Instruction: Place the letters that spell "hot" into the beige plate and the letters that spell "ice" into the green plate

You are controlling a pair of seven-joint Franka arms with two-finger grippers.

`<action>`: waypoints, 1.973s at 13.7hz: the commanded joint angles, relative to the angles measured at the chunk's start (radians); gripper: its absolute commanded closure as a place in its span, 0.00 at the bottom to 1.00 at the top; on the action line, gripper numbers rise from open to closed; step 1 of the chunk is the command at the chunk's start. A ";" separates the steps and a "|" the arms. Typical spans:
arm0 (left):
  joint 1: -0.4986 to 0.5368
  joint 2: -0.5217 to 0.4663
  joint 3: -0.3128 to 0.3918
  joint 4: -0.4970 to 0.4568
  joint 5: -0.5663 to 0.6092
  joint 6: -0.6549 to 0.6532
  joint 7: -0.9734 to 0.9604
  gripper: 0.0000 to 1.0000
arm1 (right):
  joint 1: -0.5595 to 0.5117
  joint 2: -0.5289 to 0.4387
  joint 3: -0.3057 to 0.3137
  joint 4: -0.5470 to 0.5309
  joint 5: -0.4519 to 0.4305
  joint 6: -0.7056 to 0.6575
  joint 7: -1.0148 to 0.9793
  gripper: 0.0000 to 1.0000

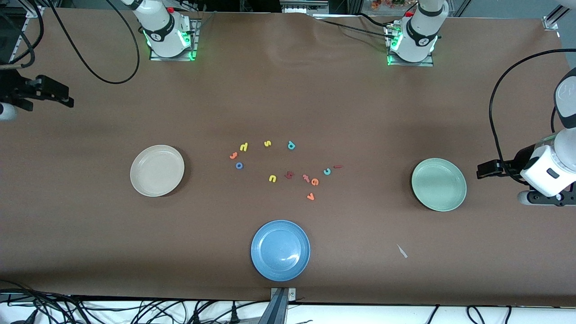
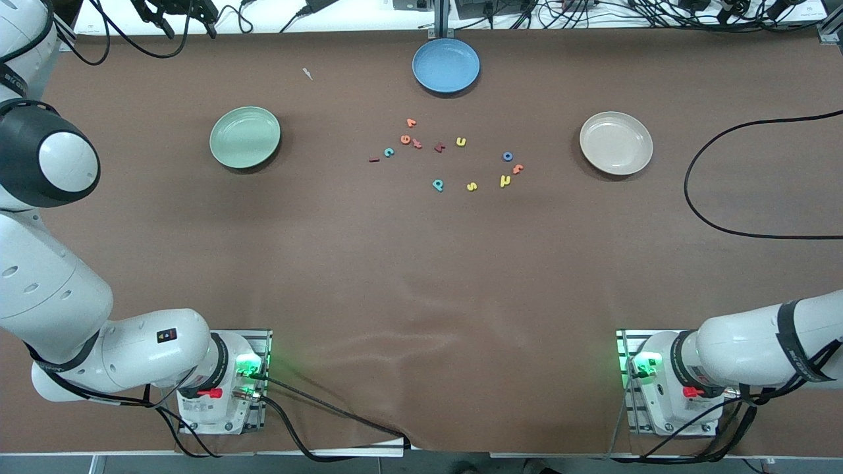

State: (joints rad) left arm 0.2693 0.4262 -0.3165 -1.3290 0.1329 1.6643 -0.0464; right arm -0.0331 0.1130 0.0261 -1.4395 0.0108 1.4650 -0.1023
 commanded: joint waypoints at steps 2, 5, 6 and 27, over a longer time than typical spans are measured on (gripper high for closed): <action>0.005 -0.021 -0.001 -0.015 -0.022 0.002 0.028 0.01 | 0.010 0.079 0.001 -0.001 0.017 0.057 0.024 0.00; 0.005 -0.020 -0.001 -0.015 -0.022 0.002 0.028 0.01 | 0.016 0.086 0.001 0.007 0.017 0.063 0.024 0.00; 0.005 -0.020 -0.001 -0.015 -0.022 0.002 0.028 0.01 | 0.016 0.086 0.001 0.007 0.018 0.064 0.024 0.00; -0.024 -0.004 -0.001 -0.016 -0.024 0.011 0.010 0.01 | 0.016 0.089 0.000 0.007 0.005 0.067 0.024 0.00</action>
State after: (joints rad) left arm 0.2635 0.4273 -0.3176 -1.3335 0.1329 1.6667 -0.0464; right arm -0.0197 0.2096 0.0289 -1.4361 0.0113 1.5326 -0.0881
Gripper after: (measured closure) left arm 0.004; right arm 0.000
